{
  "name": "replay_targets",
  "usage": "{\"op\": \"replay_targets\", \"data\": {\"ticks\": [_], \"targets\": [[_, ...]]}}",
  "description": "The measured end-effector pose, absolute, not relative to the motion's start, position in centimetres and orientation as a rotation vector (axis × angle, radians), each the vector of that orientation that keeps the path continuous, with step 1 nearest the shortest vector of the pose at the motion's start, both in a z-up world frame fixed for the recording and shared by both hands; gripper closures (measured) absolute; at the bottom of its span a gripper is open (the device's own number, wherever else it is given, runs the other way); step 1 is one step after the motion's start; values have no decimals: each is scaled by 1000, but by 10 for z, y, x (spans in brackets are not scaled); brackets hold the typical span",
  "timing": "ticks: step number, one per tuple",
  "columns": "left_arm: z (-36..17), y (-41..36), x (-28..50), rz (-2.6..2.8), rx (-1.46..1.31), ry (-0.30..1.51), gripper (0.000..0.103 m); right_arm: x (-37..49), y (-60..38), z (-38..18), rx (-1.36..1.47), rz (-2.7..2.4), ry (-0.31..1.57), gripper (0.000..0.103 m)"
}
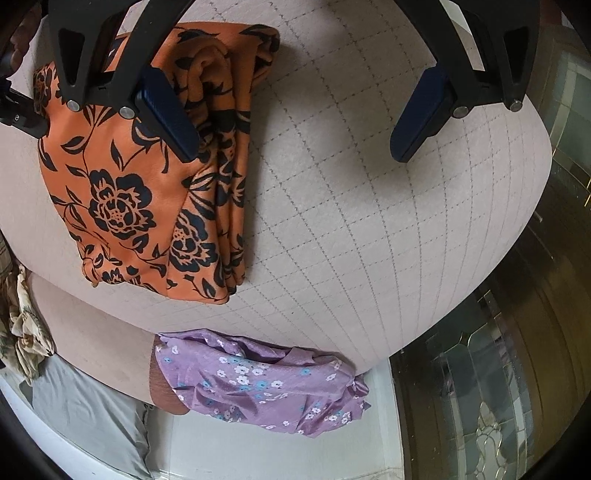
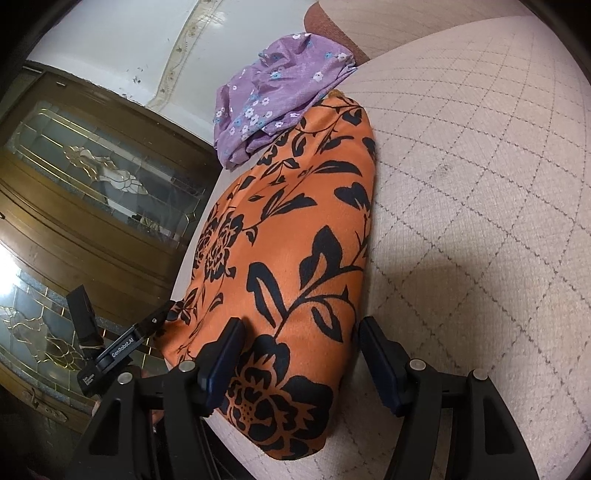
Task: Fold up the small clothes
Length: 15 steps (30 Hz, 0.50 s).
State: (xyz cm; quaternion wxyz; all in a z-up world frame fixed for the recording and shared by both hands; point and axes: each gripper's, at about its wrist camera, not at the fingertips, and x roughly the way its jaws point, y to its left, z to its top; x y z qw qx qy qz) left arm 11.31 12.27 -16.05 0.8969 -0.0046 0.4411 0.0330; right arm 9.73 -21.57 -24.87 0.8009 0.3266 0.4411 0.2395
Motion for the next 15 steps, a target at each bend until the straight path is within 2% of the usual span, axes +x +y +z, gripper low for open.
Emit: {"op": "replay_targets", "data": {"ticks": [15], "targets": [[-162, 94, 123, -29, -20, 936, 0, 108, -215, -249, 733, 530, 952, 36]]}}
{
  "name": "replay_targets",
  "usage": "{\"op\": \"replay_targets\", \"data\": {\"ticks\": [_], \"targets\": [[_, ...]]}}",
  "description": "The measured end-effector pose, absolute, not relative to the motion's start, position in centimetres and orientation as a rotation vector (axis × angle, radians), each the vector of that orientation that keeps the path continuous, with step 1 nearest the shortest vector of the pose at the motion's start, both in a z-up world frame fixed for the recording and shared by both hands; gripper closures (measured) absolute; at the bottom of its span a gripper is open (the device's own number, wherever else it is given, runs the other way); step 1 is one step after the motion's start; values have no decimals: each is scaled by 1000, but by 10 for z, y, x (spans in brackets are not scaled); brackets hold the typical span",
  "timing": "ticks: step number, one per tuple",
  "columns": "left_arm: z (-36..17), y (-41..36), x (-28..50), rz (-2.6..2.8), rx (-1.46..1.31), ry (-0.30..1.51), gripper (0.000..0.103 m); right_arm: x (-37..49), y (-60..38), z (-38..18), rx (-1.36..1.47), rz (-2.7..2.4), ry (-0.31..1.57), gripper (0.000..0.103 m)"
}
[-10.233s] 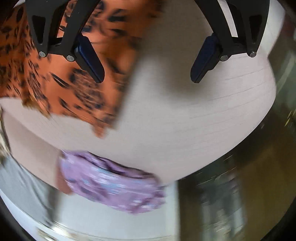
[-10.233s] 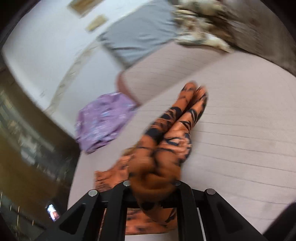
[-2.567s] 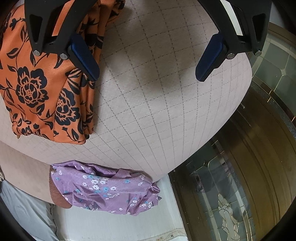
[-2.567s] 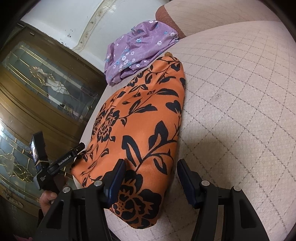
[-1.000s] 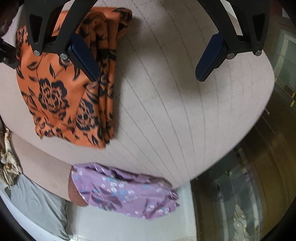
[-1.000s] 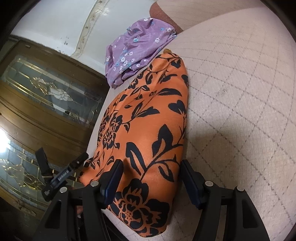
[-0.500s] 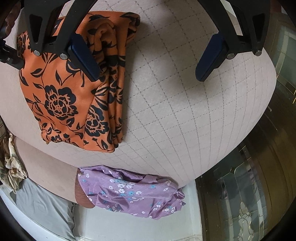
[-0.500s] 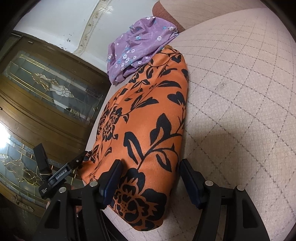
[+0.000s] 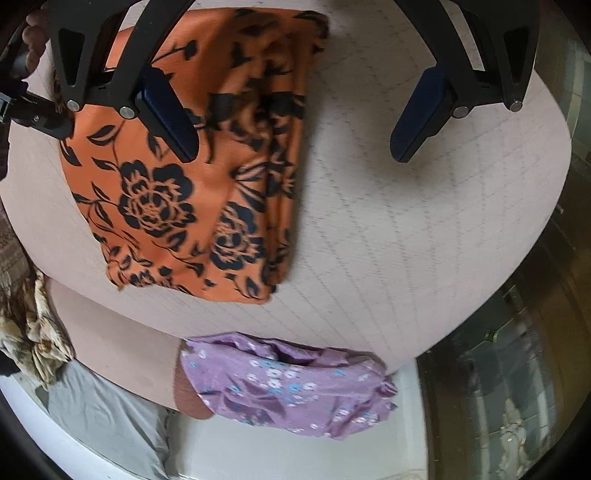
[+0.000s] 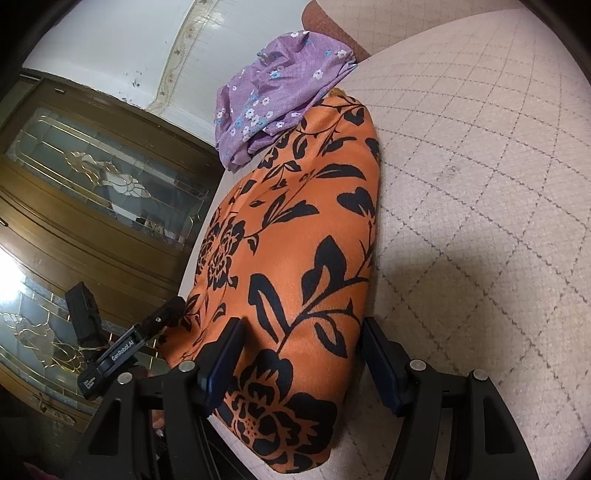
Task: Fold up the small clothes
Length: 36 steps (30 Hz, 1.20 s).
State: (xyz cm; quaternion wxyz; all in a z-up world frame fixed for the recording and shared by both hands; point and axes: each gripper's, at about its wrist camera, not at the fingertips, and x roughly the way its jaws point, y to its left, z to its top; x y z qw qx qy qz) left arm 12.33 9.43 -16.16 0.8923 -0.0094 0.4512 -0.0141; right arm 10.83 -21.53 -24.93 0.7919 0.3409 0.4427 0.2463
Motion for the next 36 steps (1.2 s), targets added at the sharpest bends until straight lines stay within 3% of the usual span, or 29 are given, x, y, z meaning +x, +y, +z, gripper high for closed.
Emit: {"op": "replay_targets", "data": {"ticks": [12, 36], "targets": [[-171, 64, 133, -82, 17, 982, 0, 109, -214, -252, 729, 539, 946, 35], [-193, 84, 137, -282, -333, 1118, 0, 121, -202, -250, 711, 544, 917, 34]]}}
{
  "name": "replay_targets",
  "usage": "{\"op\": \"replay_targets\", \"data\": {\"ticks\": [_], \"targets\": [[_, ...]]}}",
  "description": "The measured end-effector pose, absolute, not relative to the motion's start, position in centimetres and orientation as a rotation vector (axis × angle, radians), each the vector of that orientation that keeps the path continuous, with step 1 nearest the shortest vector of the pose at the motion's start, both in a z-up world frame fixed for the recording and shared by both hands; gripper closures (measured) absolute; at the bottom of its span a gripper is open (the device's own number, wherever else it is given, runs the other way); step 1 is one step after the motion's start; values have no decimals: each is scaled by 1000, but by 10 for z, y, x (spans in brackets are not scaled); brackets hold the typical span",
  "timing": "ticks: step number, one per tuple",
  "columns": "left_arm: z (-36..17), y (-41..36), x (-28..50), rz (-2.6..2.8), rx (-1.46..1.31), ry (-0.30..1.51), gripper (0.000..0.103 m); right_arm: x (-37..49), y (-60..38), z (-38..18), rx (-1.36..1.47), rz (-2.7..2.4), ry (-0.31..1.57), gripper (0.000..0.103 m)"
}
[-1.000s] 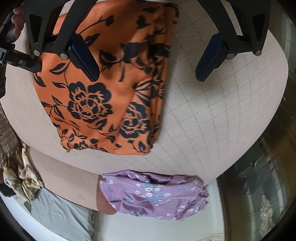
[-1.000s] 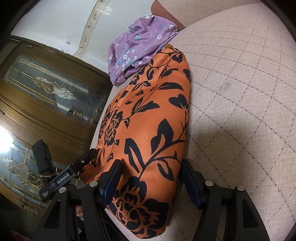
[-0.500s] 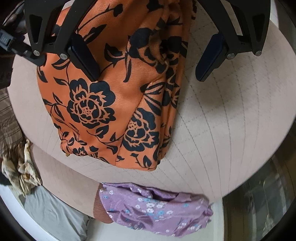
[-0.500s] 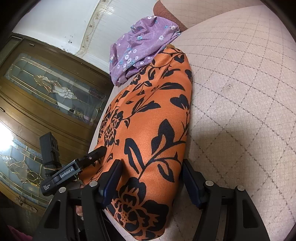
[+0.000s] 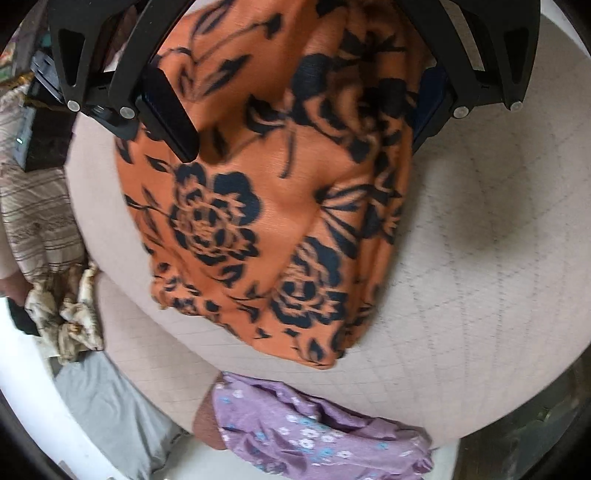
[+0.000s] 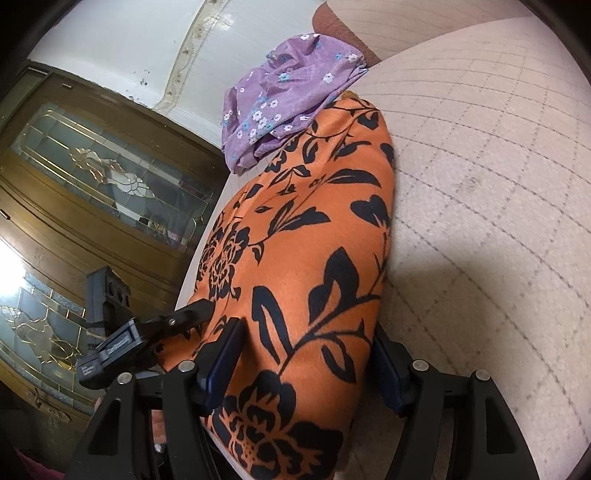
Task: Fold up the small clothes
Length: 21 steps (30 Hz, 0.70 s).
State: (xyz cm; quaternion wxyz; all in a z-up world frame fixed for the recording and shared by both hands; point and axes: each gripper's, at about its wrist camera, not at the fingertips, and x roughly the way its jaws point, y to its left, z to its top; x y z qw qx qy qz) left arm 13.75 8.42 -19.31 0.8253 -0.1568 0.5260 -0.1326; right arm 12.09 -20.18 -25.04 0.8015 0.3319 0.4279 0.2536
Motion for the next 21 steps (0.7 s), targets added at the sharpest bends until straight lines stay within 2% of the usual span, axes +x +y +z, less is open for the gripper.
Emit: {"op": "replay_targets", "data": {"ticks": [3, 5, 7, 12, 16, 21], "targets": [[-191, 85, 133, -304, -350, 1102, 4, 130, -194, -250, 697, 549, 922, 34], [-192, 88, 132, -298, -370, 1093, 12, 135, -189, -249, 674, 545, 921, 36], [-193, 92, 130, -279, -370, 1086, 26, 138, -183, -249, 644, 535, 909, 40], [-188, 92, 131, -287, -358, 1052, 47, 135, -175, -244, 577, 502, 876, 55], [-178, 82, 127, -277, -311, 1008, 60, 124, -170, -230, 496, 475, 825, 62], [-170, 68, 120, -324, -295, 996, 63, 115, -183, -216, 473, 437, 768, 64]]}}
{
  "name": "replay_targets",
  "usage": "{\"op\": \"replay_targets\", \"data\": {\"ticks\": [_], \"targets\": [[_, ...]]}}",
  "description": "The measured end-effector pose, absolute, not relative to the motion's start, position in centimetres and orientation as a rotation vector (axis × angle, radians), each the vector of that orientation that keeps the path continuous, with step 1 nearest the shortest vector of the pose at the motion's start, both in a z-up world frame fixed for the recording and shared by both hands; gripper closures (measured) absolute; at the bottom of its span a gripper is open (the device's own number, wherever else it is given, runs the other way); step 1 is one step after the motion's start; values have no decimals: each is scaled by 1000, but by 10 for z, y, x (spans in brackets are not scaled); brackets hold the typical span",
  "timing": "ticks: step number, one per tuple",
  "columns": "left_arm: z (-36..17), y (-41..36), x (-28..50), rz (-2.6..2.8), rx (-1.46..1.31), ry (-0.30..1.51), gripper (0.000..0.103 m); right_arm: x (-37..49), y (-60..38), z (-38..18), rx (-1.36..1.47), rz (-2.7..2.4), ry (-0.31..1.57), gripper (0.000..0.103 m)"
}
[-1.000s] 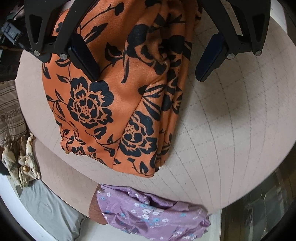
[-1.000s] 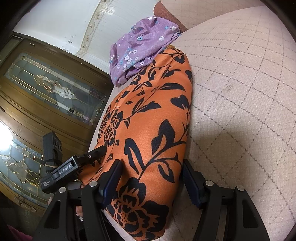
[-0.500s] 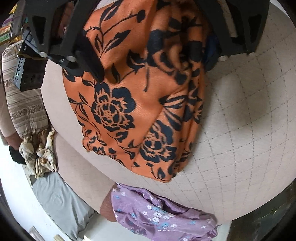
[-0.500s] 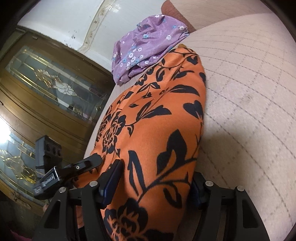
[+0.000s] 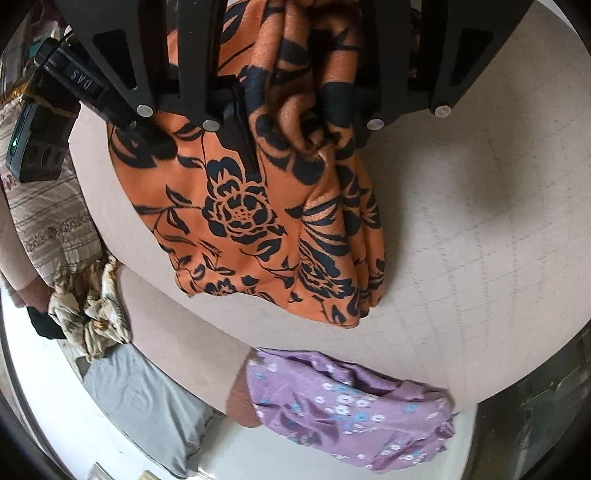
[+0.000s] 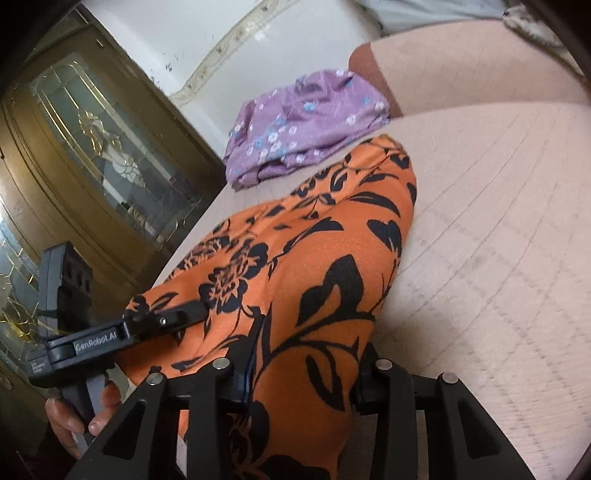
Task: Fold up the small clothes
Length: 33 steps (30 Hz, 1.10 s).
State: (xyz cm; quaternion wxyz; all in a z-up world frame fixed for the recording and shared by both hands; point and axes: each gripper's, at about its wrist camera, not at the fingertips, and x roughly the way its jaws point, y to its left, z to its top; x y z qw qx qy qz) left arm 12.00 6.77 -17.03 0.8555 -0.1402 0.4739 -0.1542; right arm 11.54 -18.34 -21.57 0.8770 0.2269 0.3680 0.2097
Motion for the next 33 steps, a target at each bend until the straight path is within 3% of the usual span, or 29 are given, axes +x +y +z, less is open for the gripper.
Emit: {"op": "replay_targets", "data": {"ticks": [16, 26, 28, 30, 33], "targets": [[-160, -39, 96, -535, -201, 928, 64, 50, -285, -186, 472, 284, 631, 65], [-177, -64, 89, -468, -44, 953, 63, 54, -302, -219, 482, 279, 727, 64], [-178, -65, 87, -455, -4, 953, 61, 56, -307, -222, 513, 278, 759, 60], [-178, -66, 84, -442, 31, 948, 56, 58, -315, -225, 564, 265, 804, 50], [-173, -64, 77, -424, 80, 928, 50, 54, -320, -218, 569, 223, 830, 47]]}}
